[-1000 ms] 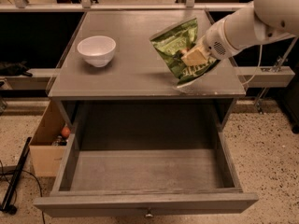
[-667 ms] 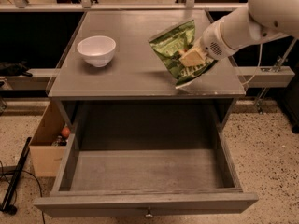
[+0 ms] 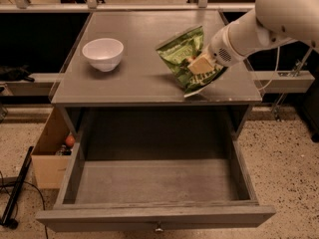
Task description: Pick green jalapeno chip bag from top drawer and place on counter
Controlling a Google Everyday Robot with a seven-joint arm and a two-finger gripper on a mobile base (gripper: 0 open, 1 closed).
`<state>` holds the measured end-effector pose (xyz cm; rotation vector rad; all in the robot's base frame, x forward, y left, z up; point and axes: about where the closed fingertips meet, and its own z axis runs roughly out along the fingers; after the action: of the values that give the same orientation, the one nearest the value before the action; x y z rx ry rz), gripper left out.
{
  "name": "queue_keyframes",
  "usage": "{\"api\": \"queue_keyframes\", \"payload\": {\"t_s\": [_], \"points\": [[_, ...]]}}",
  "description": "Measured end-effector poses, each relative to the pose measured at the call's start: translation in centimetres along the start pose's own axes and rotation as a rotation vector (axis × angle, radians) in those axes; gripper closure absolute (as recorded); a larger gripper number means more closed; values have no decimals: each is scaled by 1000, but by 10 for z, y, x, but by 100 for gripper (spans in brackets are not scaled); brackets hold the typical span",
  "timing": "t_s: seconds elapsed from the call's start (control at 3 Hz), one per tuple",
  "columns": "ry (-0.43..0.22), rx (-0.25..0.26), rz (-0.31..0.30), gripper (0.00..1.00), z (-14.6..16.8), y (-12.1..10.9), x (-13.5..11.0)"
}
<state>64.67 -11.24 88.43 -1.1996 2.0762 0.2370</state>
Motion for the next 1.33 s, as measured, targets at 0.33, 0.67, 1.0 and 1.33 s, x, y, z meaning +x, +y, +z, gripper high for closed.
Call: {"api": "queue_keyframes", "payload": {"t_s": [0.33, 0.67, 1.0, 1.33], "points": [[3, -4, 3, 100, 4, 1, 2], [3, -4, 3, 84, 4, 1, 2], [3, -4, 3, 60, 4, 1, 2], [3, -4, 3, 37, 4, 1, 2]]}}
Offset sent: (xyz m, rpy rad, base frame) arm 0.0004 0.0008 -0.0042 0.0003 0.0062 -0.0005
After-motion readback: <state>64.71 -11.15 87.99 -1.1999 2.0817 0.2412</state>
